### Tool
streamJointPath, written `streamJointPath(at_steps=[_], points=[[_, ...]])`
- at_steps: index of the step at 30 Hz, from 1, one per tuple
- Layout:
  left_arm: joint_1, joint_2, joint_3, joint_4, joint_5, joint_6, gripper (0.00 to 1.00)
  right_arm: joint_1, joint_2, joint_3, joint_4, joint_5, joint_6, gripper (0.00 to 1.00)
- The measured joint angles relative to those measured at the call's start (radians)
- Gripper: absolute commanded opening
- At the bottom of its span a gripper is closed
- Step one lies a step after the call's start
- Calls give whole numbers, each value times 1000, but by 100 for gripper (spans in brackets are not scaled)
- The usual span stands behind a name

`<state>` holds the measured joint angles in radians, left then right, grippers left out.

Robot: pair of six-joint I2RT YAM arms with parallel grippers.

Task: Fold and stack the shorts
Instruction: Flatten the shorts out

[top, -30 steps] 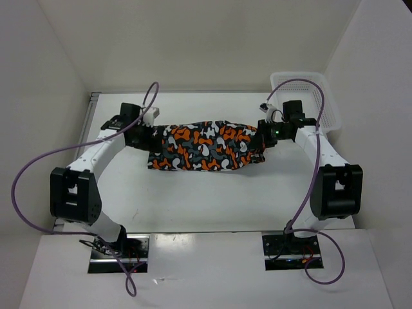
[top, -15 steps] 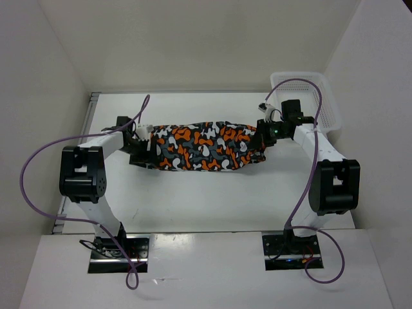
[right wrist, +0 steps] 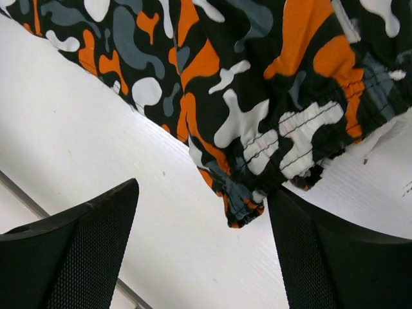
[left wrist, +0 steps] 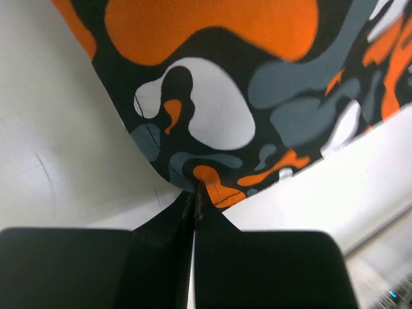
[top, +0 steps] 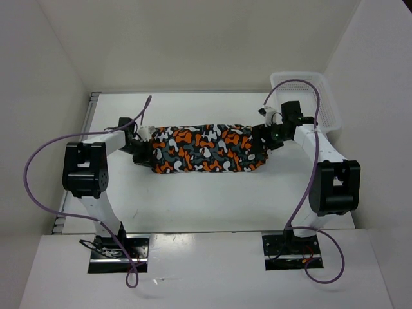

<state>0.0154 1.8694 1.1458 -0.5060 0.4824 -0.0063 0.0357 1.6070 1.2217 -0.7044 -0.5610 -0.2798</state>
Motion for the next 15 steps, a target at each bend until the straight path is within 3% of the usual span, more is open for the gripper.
streamJointPath(at_steps=[10, 15], points=[[45, -176, -13, -207, 57, 2, 0, 6, 10, -113, -14, 180, 3, 82], [44, -180, -12, -241, 62, 2, 0, 6, 89, -94, -16, 175, 20, 78]])
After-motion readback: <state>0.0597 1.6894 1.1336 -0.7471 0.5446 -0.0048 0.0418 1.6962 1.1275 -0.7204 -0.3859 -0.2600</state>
